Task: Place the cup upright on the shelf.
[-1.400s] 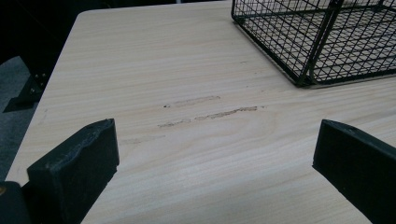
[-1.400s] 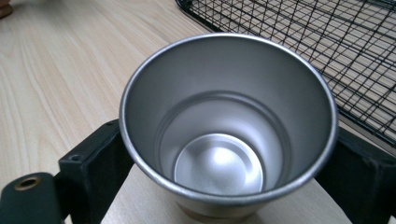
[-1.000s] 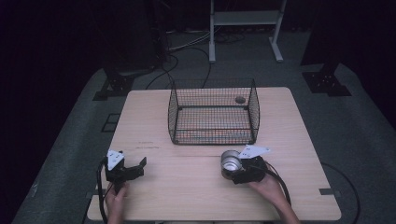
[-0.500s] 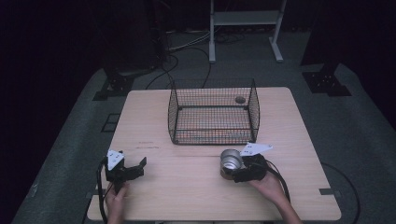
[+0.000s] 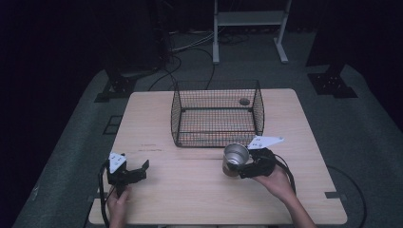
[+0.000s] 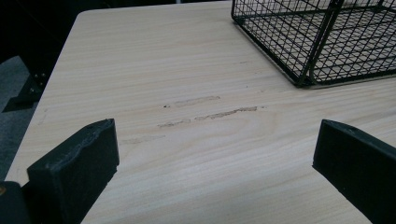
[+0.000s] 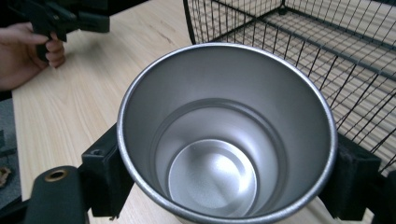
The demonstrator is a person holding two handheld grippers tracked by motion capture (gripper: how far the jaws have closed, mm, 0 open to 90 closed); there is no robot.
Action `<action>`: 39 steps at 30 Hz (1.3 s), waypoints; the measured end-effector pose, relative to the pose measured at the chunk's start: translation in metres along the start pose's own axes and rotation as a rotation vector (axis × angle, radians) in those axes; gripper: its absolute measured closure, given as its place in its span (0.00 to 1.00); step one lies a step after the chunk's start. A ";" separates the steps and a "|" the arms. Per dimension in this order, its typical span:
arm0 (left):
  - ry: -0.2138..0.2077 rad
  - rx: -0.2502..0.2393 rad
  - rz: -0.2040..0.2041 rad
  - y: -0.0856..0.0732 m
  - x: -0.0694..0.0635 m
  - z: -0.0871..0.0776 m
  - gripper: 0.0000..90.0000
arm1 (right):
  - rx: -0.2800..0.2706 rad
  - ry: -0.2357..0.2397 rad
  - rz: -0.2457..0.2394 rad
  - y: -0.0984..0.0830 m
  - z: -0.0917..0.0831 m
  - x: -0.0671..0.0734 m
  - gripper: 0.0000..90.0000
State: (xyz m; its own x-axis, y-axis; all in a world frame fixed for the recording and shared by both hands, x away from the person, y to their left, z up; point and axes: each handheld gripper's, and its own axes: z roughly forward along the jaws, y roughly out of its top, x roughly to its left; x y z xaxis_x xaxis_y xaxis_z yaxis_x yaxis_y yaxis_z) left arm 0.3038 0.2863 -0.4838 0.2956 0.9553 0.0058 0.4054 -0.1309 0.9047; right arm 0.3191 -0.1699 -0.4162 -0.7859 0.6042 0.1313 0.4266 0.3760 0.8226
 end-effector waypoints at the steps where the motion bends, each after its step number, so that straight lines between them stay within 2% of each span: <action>1: 0.000 0.000 0.001 0.000 0.000 0.000 0.00 | -0.007 0.003 0.001 0.003 -0.001 -0.001 0.20; 6: 0.000 0.000 -0.001 0.000 0.000 0.000 0.00 | -0.026 0.047 0.026 0.013 -0.006 -0.003 0.20; 12: 0.000 0.000 0.001 0.000 0.000 0.000 0.00 | -0.016 0.021 -0.016 0.029 -0.009 -0.001 0.20; 25: 0.000 0.002 -0.002 0.000 0.000 0.000 0.00 | -0.005 0.044 -0.085 0.063 -0.008 0.003 0.20; 31: -0.001 0.003 0.002 0.000 0.001 -0.001 0.00 | -0.008 0.054 -0.077 0.074 -0.009 -0.001 0.20; 39: -0.002 -0.001 -0.003 0.000 0.000 0.000 0.00 | -0.003 0.034 -0.084 0.088 -0.008 -0.012 0.20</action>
State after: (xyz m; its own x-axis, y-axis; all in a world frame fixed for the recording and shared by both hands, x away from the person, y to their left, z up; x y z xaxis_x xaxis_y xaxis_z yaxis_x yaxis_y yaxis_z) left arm 0.3036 0.2865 -0.4838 0.2958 0.9553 0.0026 0.4051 -0.1279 0.9053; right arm 0.3625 -0.1492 -0.3410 -0.8336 0.5464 0.0804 0.3573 0.4226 0.8329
